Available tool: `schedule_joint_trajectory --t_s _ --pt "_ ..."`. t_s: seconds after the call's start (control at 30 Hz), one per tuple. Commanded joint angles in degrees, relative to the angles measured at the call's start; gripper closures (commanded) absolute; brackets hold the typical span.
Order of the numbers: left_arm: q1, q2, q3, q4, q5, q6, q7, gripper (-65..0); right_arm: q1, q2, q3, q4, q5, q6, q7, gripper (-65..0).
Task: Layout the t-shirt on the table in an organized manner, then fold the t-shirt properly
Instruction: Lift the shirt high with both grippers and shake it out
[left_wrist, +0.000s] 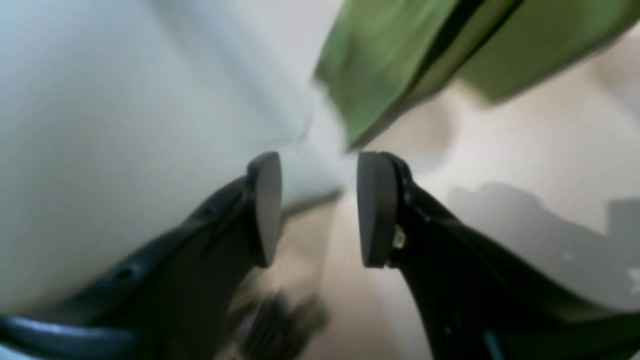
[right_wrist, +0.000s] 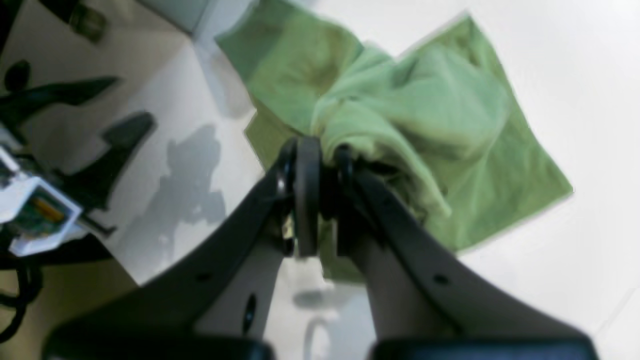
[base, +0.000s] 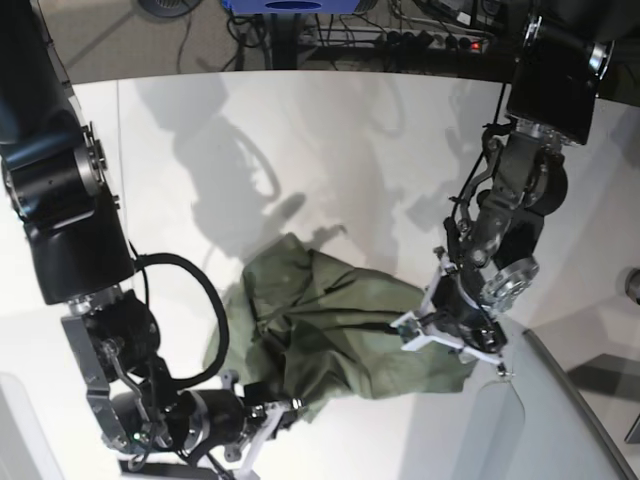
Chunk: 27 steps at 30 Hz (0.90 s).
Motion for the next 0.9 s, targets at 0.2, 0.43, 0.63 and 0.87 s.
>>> schedule_joint_trajectory --t_s 0.2,0.43,0.63,0.87 --pt "-5.6 1.9 -0.5 -14.8 1.0 0.9 -11.3 -25.2 1.5 0.9 0.6 1.0 0.9 0.3 1.5 -2.0" --pt "-13.0 5.0 0.0 -28.1 0.9 0.9 -17.8 -25.2 1.4 1.1 0.6 1.0 0.9 0.3 1.6 -2.0" --pt "-19.4 9.4 0.2 -39.5 0.9 0.9 -21.3 -25.2 1.4 1.1 0.6 1.0 0.9 0.3 1.7 -2.0" --pt "-25.4 13.3 0.2 -52.4 0.9 0.9 -23.1 -25.2 1.4 1.1 0.6 1.0 0.9 0.3 1.8 -2.0"
